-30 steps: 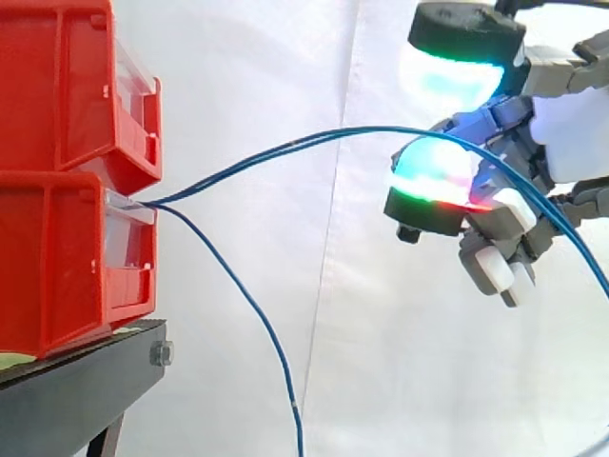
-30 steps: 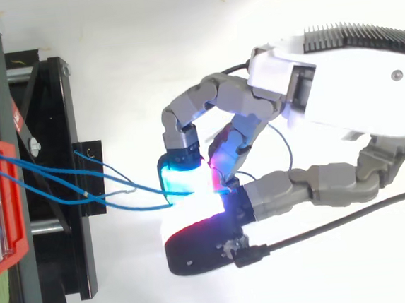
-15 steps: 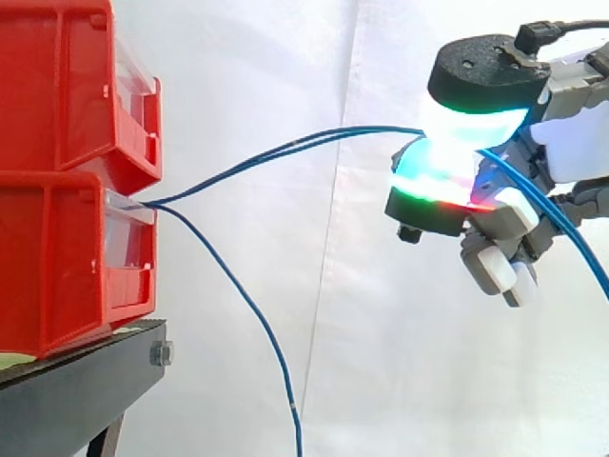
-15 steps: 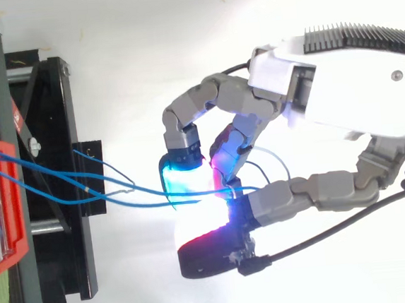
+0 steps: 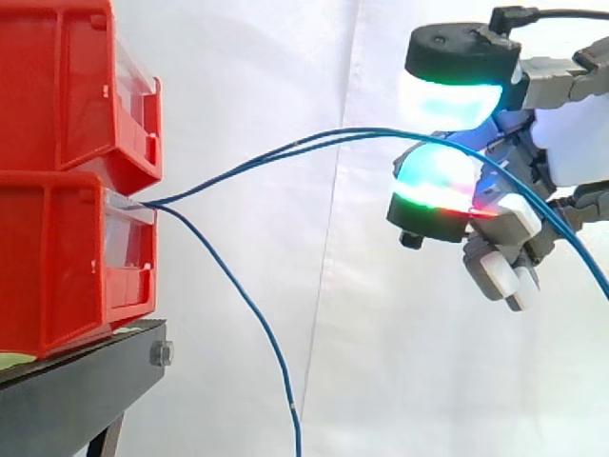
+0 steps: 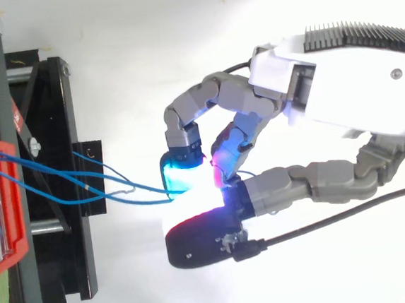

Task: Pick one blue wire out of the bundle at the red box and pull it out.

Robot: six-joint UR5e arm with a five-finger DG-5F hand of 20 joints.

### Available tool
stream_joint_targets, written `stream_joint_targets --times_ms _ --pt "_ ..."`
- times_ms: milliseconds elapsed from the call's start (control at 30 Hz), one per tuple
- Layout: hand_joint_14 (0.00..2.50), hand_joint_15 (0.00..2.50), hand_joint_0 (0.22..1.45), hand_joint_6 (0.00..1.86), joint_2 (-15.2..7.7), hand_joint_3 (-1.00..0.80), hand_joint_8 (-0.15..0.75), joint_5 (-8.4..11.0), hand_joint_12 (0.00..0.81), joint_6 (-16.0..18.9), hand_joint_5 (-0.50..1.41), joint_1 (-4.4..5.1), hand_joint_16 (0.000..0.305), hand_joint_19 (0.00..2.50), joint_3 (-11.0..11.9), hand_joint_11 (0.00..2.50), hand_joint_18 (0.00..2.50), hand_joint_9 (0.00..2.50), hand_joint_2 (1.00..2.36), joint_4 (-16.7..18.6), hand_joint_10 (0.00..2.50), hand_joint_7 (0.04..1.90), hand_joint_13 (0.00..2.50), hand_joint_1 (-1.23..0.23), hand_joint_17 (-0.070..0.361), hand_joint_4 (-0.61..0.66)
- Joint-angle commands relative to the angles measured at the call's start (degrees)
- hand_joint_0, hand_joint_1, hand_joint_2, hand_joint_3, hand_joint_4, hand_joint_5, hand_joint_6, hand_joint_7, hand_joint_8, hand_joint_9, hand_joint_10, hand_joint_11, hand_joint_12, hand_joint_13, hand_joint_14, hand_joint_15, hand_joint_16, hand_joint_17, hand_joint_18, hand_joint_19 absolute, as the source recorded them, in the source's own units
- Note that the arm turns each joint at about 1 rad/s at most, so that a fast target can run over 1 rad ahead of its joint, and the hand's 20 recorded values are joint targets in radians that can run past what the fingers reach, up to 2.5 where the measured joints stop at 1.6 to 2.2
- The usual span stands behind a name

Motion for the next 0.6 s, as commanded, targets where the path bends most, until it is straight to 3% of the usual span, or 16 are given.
stream_joint_targets --times_ms 0,233,567 --pt "0.02 0.67 0.57 0.90 -0.04 -0.28 0.398 0.00 0.445 0.00 -0.08 0.00 0.056 0.57 -0.01 0.79 1.00 1.26 1.01 0.00 0.01 1.15 1.11 -0.68 0.127 0.19" --pt "0.02 0.67 0.59 0.92 0.05 -0.23 0.387 0.09 0.438 0.00 -0.09 0.00 0.056 0.55 -0.01 0.80 0.99 1.19 1.01 -0.09 0.02 1.10 1.08 -0.84 0.126 0.19" --pt "0.02 0.66 0.63 0.93 0.05 -0.32 0.352 0.00 0.413 0.00 -0.12 0.00 0.052 0.55 -0.01 0.82 0.91 1.11 1.01 -0.09 0.02 1.08 1.01 -0.88 0.116 0.18"
